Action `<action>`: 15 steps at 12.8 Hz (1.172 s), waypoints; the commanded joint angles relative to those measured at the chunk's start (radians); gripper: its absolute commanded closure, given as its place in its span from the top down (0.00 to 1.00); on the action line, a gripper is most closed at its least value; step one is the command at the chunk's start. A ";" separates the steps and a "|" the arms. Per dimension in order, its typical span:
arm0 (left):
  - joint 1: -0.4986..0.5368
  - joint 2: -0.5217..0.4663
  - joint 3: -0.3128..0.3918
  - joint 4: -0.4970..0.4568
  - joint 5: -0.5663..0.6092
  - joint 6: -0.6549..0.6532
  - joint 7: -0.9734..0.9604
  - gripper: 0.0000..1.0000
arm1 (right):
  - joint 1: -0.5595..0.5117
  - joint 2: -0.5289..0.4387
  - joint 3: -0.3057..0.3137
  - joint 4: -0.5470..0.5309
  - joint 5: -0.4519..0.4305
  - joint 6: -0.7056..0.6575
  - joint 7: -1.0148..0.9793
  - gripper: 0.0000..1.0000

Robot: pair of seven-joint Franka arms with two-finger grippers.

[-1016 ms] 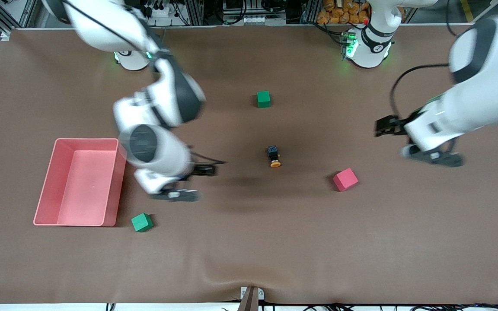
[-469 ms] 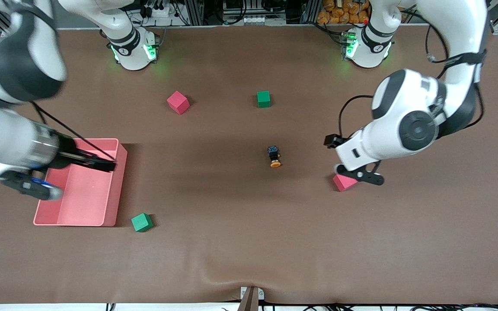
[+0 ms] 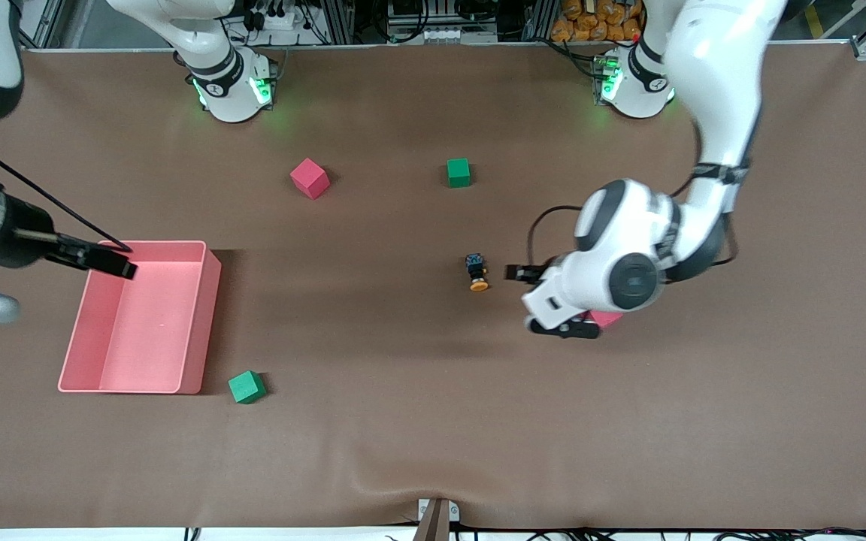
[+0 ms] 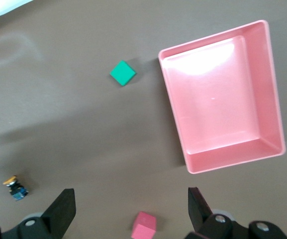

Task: Place and upright button with both arms

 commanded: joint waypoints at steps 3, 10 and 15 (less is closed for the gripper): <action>-0.090 0.099 0.009 0.072 -0.007 0.025 -0.060 1.00 | 0.020 -0.320 -0.123 -0.440 0.001 0.193 -0.181 1.00; -0.155 0.220 0.014 0.132 0.015 0.054 -0.030 1.00 | 0.022 -0.433 -0.149 -0.579 -0.015 0.223 -0.252 1.00; -0.166 0.262 0.015 0.126 0.056 0.057 -0.034 0.94 | 0.011 -0.382 -0.151 -0.502 -0.016 0.210 -0.394 1.00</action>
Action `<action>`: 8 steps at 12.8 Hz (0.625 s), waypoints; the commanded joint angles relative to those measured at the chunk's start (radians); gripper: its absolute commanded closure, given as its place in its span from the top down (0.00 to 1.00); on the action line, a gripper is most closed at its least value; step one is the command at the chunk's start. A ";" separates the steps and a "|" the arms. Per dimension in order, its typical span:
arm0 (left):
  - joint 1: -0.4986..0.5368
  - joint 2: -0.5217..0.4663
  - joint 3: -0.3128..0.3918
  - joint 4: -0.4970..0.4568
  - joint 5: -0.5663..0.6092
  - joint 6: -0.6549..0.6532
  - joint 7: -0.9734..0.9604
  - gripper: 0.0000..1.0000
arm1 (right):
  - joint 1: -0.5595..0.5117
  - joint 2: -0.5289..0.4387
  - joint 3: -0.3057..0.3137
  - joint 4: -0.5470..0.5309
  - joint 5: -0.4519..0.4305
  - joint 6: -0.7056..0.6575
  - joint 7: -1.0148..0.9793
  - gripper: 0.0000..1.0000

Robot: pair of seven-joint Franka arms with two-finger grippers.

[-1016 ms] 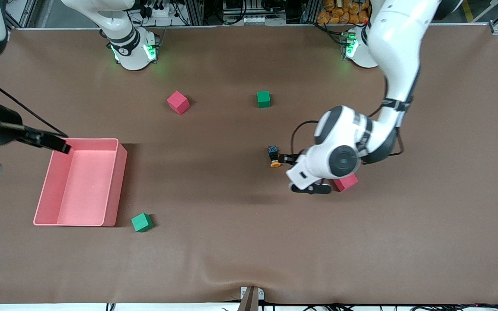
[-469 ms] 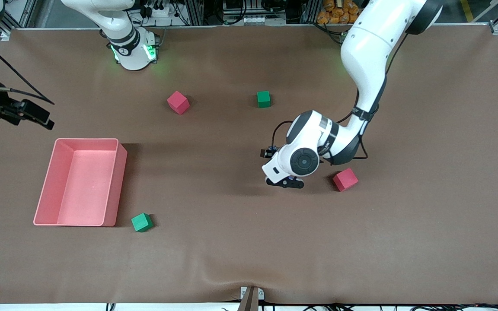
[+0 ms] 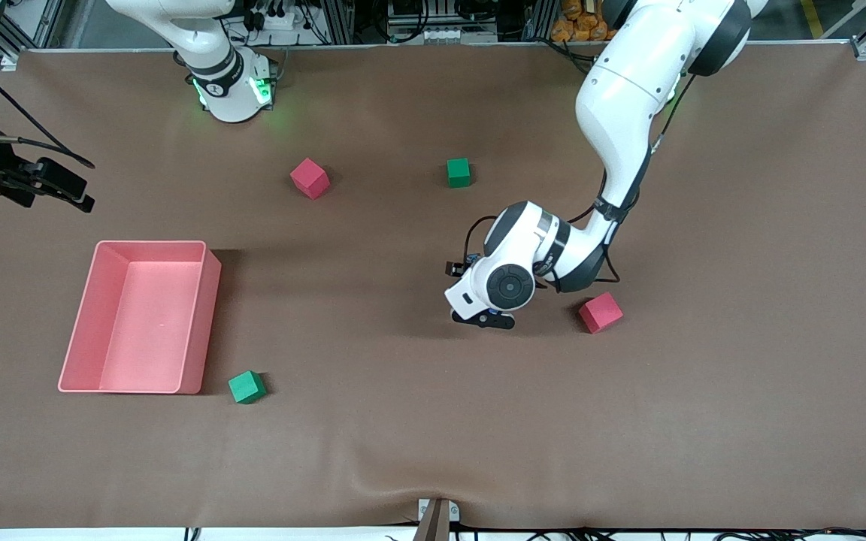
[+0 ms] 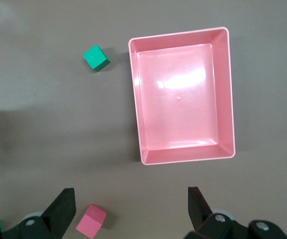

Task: Place and upright button with both arms

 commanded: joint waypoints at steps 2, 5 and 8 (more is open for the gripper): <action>-0.010 0.036 0.008 0.028 0.033 -0.003 -0.017 0.91 | -0.028 0.031 0.002 0.061 -0.017 -0.011 -0.073 1.00; -0.013 0.038 0.007 0.028 0.024 -0.009 -0.086 0.85 | -0.021 0.031 0.006 0.064 -0.046 -0.040 -0.070 1.00; -0.019 0.044 0.006 0.028 0.024 -0.009 -0.113 0.81 | -0.018 0.031 0.009 0.067 -0.071 -0.052 -0.068 1.00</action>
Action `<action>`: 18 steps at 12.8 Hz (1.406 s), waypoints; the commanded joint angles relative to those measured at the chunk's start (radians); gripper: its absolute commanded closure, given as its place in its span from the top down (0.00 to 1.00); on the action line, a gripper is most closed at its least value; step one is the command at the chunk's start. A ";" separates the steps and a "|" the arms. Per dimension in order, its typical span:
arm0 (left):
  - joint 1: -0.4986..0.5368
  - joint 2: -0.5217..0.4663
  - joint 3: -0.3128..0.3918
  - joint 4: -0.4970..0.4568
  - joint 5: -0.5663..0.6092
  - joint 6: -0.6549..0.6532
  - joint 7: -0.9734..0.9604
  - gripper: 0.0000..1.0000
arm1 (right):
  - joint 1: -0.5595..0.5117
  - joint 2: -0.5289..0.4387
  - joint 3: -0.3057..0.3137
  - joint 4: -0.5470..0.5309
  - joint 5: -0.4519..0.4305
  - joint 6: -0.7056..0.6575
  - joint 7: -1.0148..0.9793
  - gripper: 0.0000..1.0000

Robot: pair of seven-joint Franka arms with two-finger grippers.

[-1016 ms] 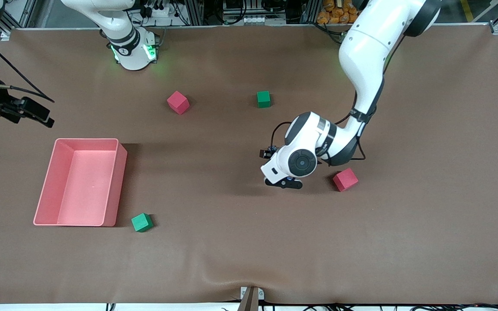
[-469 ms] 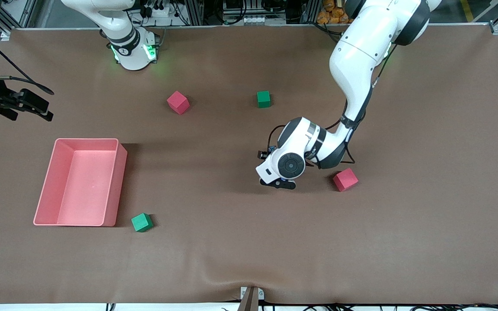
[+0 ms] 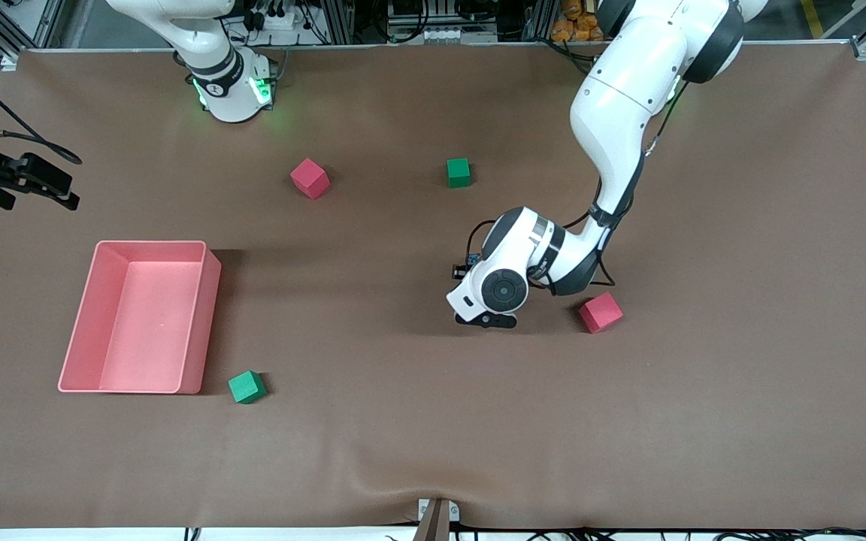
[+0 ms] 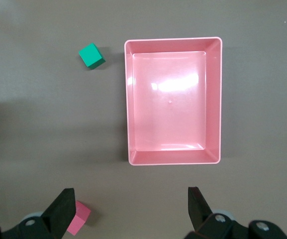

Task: Place and upright button with both arms

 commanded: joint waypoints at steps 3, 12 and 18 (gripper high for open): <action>-0.022 0.021 0.005 0.026 0.012 -0.009 -0.050 0.79 | -0.002 0.013 0.030 0.030 -0.063 -0.029 -0.013 1.00; -0.066 0.013 0.008 0.026 0.021 -0.009 -0.127 0.00 | -0.015 0.013 0.042 0.030 -0.065 -0.034 0.000 1.00; -0.052 -0.088 0.062 0.031 0.021 -0.009 -0.157 0.00 | -0.016 0.013 0.042 0.030 -0.065 -0.037 0.001 1.00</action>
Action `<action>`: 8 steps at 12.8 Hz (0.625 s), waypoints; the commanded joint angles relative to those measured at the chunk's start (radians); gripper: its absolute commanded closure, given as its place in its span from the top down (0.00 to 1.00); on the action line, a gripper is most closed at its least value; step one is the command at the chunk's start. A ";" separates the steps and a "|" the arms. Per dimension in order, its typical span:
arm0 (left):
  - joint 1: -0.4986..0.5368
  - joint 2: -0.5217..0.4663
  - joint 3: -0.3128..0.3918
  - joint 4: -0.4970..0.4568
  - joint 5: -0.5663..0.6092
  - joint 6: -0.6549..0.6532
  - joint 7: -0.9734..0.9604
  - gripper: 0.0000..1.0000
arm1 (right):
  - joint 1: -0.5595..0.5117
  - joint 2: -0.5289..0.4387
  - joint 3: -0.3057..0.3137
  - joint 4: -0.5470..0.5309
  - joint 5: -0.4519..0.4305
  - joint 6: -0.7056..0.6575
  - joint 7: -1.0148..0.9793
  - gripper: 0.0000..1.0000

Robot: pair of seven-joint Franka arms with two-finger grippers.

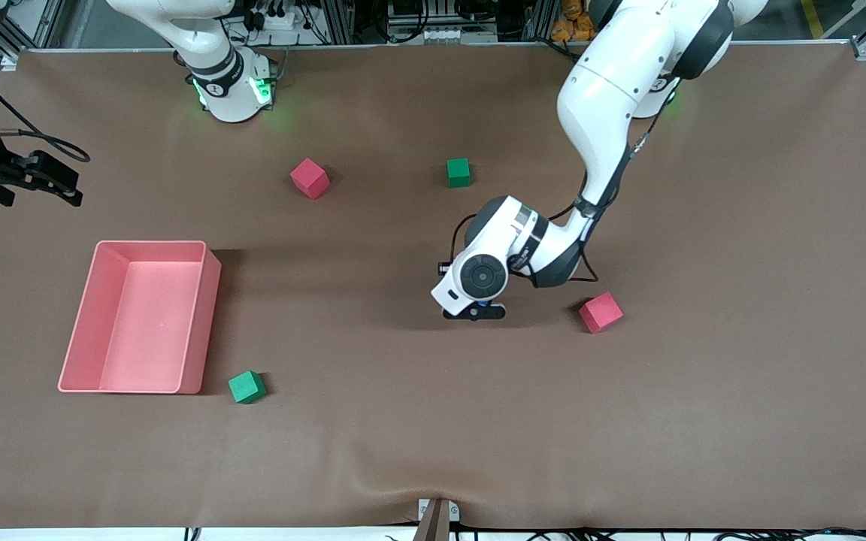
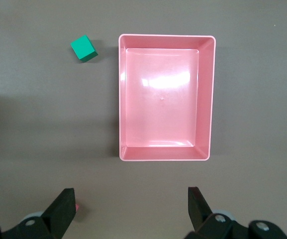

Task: Place and upright button with both arms
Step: 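Lift the button with the left gripper, turning it head up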

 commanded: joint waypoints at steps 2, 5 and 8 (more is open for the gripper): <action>0.009 -0.122 0.051 -0.016 0.021 -0.012 -0.014 0.00 | -0.014 0.012 0.011 0.026 -0.013 -0.019 0.006 1.00; 0.026 -0.206 0.085 -0.020 0.030 -0.076 -0.021 0.00 | -0.012 0.012 0.011 0.026 -0.013 -0.019 0.006 1.00; 0.037 -0.261 0.112 -0.037 0.216 -0.173 -0.023 0.00 | -0.011 0.012 0.011 0.026 -0.012 -0.019 0.006 1.00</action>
